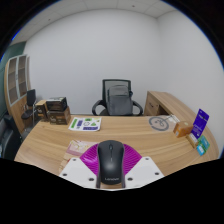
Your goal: Arrange mouse
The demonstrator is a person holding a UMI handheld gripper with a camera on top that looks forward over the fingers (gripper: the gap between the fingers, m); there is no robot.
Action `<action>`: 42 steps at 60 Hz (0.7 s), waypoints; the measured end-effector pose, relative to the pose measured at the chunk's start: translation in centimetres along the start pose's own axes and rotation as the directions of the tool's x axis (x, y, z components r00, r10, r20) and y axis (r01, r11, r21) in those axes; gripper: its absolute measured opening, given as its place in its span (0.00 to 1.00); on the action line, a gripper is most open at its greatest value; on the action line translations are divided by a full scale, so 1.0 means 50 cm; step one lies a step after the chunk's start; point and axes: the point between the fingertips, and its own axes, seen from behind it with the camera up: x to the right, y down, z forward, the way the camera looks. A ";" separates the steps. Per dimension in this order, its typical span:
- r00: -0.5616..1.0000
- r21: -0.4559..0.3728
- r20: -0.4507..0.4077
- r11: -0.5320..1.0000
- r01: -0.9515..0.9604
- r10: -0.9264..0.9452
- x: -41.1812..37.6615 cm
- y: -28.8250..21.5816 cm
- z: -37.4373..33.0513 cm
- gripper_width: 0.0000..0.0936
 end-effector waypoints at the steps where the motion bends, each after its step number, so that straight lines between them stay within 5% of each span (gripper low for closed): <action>1: 1.000 0.001 0.006 1.000 0.001 -0.001 -0.011 -0.005 0.014 0.29; 9: 0.997 -0.024 0.072 0.999 0.036 -0.034 -0.100 0.018 0.133 0.29; 30: 0.994 -0.151 0.077 0.984 0.091 -0.080 -0.161 0.217 0.265 0.30; 42: 0.996 -0.146 0.055 0.986 0.078 -0.070 -0.160 0.221 0.268 0.57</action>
